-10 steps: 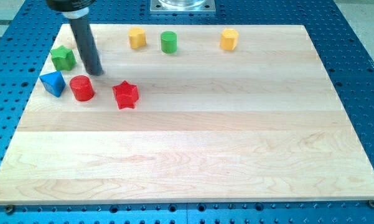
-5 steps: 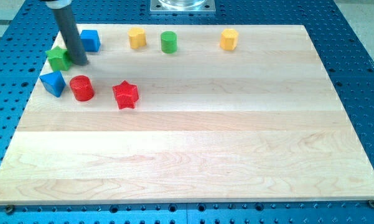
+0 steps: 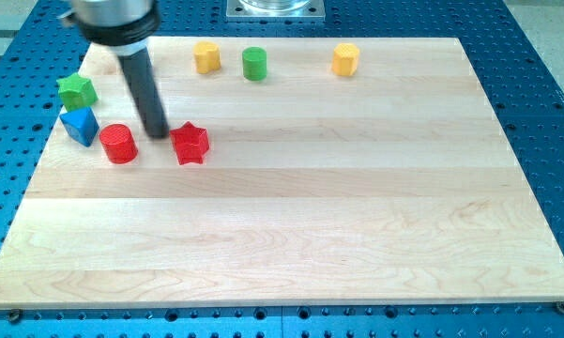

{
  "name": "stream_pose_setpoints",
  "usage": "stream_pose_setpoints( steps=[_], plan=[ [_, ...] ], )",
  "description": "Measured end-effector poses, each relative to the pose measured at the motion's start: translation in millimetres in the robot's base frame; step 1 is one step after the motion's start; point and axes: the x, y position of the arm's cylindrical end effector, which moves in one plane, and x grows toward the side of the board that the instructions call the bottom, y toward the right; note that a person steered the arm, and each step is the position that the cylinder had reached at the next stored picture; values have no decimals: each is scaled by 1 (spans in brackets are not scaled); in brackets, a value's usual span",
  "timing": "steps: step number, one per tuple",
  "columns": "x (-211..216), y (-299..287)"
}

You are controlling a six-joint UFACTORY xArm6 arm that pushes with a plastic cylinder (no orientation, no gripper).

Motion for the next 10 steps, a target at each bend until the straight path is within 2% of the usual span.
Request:
stream_pose_setpoints(
  steps=[1,2,3,4,5,6,7,8,9,10],
  plan=[
    [-51,111],
    [-54,227],
    [-43,277],
    [-66,346],
    [-98,386],
    [-130,398],
    [-142,371],
    [-139,301],
    [-154,274],
    [-63,192]
  ],
)
